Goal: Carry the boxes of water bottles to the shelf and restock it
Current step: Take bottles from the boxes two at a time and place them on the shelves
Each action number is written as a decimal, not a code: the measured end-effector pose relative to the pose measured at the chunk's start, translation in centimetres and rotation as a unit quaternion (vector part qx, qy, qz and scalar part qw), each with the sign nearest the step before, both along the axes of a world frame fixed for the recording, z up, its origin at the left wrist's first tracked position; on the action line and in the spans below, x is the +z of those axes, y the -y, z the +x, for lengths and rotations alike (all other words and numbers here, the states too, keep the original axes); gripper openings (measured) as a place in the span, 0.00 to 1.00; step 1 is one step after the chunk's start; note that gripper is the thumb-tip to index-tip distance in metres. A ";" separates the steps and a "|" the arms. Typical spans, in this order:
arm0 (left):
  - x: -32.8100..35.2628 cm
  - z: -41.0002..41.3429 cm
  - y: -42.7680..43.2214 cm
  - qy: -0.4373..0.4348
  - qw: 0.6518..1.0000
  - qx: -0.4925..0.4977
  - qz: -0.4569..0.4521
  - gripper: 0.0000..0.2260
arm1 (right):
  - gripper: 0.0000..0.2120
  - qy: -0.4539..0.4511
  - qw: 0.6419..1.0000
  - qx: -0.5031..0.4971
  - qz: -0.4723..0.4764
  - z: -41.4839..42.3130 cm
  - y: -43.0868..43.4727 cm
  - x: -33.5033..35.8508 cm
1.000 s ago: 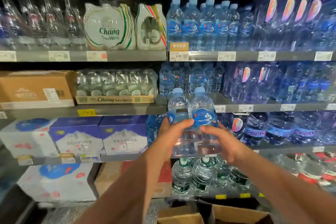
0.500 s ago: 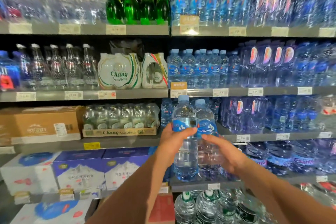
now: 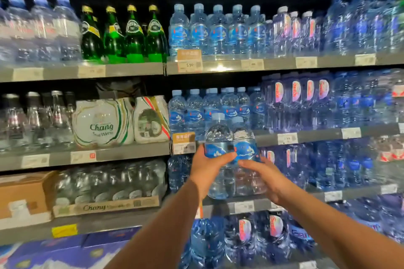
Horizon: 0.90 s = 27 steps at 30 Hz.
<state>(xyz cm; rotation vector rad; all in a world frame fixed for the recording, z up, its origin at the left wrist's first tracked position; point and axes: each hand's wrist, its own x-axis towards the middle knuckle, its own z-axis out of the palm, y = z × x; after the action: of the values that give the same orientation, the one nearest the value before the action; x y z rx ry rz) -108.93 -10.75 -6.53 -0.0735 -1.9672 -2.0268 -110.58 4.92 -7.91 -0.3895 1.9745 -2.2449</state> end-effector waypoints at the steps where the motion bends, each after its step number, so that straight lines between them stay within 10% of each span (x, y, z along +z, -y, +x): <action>1: 0.5 -1.3 -0.9 -0.006 1.000 0.005 -0.003 0.17 | 0.18 -0.007 1.000 -0.005 0.002 -1.4 -0.8 0.5; 8: 3.2 -9.8 -6.8 -0.040 0.998 0.048 -0.004 0.15 | 0.15 -0.040 0.997 -0.062 0.011 -11.7 -6.5 3.3; 13: 4.7 -15.6 -9.7 -0.067 0.993 0.097 -0.026 0.46 | 0.17 -0.078 0.994 -0.076 -0.001 -17.6 -8.7 5.2; 20: 5.5 -20.4 -11.5 -0.081 0.974 0.186 -0.101 0.42 | 0.30 -0.129 0.974 -0.161 0.088 -22.8 -8.9 6.3; 27: 5.2 -23.0 -12.0 -0.090 0.951 0.265 -0.134 0.39 | 0.21 -0.176 0.947 -0.217 0.159 -24.5 -8.4 6.5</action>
<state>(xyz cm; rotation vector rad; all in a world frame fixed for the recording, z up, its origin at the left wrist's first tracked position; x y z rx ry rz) -131.93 1.25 -1.35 0.1860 -1.8782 -1.3627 -135.09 13.35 -1.43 -0.3636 2.8003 -2.1291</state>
